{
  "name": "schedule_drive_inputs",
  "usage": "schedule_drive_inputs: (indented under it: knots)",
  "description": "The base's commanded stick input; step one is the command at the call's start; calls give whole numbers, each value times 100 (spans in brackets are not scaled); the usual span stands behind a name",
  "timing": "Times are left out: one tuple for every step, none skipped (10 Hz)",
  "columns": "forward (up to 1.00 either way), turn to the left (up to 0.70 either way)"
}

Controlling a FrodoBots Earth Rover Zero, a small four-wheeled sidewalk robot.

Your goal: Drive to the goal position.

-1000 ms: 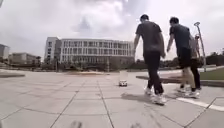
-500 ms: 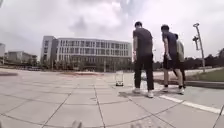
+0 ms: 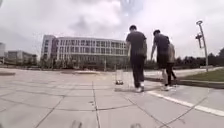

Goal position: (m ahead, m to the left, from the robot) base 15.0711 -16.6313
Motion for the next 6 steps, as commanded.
schedule_drive_inputs:
  knots:
    - [70, 0]
    - [70, 0]
    - [70, 0]
    - [70, 0]
    - [70, 0]
    - [70, 0]
